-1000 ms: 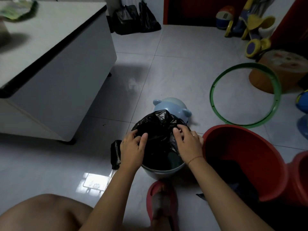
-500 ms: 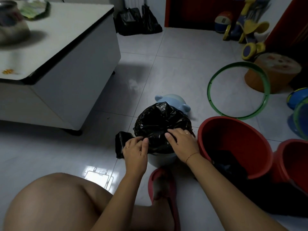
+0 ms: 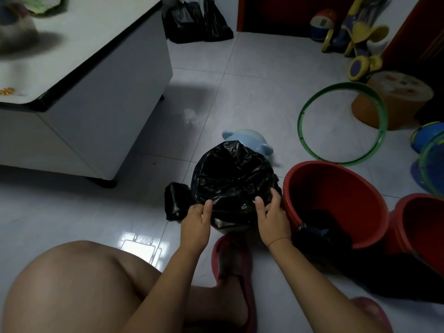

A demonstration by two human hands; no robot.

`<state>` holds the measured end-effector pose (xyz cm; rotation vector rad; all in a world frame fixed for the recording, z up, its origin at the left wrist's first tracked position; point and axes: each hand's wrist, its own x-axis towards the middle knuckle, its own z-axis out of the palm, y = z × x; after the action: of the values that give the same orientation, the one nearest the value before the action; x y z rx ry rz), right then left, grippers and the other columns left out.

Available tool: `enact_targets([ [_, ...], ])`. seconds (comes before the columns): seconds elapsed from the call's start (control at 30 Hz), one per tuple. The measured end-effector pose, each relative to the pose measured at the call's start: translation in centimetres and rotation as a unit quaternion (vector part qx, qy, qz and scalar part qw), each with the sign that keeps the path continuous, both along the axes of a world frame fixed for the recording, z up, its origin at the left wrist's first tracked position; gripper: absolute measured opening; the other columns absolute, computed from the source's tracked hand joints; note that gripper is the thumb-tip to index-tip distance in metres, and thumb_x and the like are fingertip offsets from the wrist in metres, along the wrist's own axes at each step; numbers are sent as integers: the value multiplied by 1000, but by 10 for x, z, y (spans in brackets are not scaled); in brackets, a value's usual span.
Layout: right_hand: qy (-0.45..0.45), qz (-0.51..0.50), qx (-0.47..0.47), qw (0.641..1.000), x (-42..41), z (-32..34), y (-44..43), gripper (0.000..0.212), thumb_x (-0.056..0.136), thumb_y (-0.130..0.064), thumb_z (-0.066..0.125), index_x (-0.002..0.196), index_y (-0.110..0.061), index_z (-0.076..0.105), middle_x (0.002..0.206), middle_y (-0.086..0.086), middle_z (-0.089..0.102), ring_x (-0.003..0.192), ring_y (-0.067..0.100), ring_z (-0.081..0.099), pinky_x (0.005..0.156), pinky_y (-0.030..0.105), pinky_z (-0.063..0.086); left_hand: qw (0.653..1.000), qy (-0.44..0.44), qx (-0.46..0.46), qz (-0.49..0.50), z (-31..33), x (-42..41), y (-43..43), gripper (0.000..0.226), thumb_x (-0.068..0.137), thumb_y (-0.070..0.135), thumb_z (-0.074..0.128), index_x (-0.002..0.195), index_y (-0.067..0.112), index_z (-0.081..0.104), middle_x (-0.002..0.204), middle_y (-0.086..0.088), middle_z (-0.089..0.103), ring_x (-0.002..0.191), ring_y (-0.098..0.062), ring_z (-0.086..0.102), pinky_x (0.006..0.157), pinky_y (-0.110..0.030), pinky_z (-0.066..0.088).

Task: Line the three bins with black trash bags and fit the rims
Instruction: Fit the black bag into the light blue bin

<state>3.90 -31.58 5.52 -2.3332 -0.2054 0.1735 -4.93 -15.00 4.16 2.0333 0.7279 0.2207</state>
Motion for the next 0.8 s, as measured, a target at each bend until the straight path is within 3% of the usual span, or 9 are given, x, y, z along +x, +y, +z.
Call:
enact_targets([
  [0.07, 66, -24, 39, 997, 1, -8, 0, 69, 93, -56, 27, 149, -18, 12, 116, 19, 63, 105, 35, 61, 83, 38, 47, 996, 25, -83, 15, -1, -1, -1, 72, 78, 77, 18, 95, 15, 52, 88, 3, 56, 84, -16, 56, 69, -29, 42],
  [0.17, 158, -66, 92, 981, 6, -20, -1, 69, 93, -59, 23, 150, -21, 13, 140, 16, 48, 126, 32, 48, 100, 39, 37, 983, 60, -173, 31, -5, 2, 0, 71, 76, 79, 17, 110, 22, 41, 95, 17, 48, 89, 0, 48, 83, -31, 34],
  [0.33, 291, -176, 201, 919, 11, -37, 1, 75, 91, -64, 23, 149, -15, 25, 155, 9, 27, 143, 27, 24, 118, 41, 17, 960, 57, -269, 56, -13, 9, 8, 93, 76, 81, 13, 145, 20, 28, 141, 4, 37, 135, -16, 32, 107, -38, 24],
  [0.4, 342, -228, 267, 871, 11, -40, 2, 81, 87, -69, 26, 150, -18, 23, 157, 8, 23, 144, 27, 22, 118, 47, 18, 941, 35, -316, 117, -12, 15, 12, 98, 76, 81, 12, 139, 12, 39, 146, -5, 41, 135, -21, 36, 111, -44, 23],
  [0.5, 361, -249, 324, 838, 8, -37, 3, 79, 87, -69, 26, 150, -21, 22, 158, 7, 22, 145, 27, 21, 118, 48, 17, 905, -31, -374, 201, -6, 27, 27, 82, 86, 74, 13, 112, 10, 57, 116, -7, 61, 114, -23, 52, 103, -44, 33],
  [0.57, 349, -223, 307, 857, 2, -25, 5, 77, 88, -68, 22, 150, -23, 20, 158, 4, 20, 145, 25, 20, 119, 47, 15, 896, -77, -362, 245, 5, 38, 40, 69, 91, 68, 15, 99, 14, 58, 95, -1, 62, 96, -20, 56, 86, -35, 43],
  [0.63, 307, -183, 267, 895, -5, -12, 6, 74, 90, -65, 21, 151, -23, 15, 159, 3, 18, 145, 23, 18, 119, 45, 13, 907, -122, -308, 260, 20, 50, 50, 65, 95, 63, 16, 103, 14, 58, 95, 0, 64, 89, -17, 58, 70, -27, 40],
  [0.73, 168, -157, 192, 954, -13, 19, 9, 67, 91, -62, 28, 148, -26, 23, 153, 3, 29, 135, 13, 29, 111, 33, 22, 909, -192, -291, 226, 43, 72, 57, 62, 97, 59, 18, 97, 15, 60, 93, -1, 67, 86, -15, 63, 75, -27, 44],
  [0.8, 85, -126, 254, 955, -4, 45, 20, 64, 87, -65, 30, 141, -32, 34, 143, 0, 43, 121, 6, 43, 102, 29, 34, 900, -200, -345, 179, 59, 89, 59, 66, 94, 64, 18, 94, 15, 62, 86, -2, 71, 78, -14, 67, 71, -28, 51],
])
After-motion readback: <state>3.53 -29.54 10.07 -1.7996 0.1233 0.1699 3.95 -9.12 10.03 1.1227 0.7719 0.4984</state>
